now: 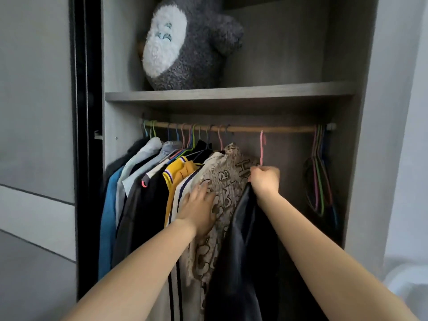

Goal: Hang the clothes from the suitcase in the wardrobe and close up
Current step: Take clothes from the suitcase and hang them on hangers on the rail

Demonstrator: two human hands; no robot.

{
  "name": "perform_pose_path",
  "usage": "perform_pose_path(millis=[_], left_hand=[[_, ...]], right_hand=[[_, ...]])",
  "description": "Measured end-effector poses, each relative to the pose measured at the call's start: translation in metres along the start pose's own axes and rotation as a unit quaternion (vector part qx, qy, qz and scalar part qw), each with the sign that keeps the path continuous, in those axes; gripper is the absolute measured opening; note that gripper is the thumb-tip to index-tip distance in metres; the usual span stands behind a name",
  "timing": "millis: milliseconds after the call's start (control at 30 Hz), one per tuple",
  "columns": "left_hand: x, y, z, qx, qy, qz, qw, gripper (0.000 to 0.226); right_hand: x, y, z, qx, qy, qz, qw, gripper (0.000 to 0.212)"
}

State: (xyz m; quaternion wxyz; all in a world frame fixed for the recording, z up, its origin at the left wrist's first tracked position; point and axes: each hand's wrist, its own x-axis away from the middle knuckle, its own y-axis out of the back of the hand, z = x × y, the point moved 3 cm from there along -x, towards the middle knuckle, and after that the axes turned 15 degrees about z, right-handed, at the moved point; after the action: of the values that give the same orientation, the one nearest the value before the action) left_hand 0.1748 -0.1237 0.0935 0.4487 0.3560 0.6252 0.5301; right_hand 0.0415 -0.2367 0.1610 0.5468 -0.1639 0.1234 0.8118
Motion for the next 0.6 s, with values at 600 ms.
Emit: perform_pose_path(millis=[600], left_hand=[[-0.113,0.014,0.071,0.073,-0.023,-0.081,0.994,0.040]], right_hand=[[-0.164,-0.065,-0.015,0.179,0.061,-0.020,0.982,0.036]])
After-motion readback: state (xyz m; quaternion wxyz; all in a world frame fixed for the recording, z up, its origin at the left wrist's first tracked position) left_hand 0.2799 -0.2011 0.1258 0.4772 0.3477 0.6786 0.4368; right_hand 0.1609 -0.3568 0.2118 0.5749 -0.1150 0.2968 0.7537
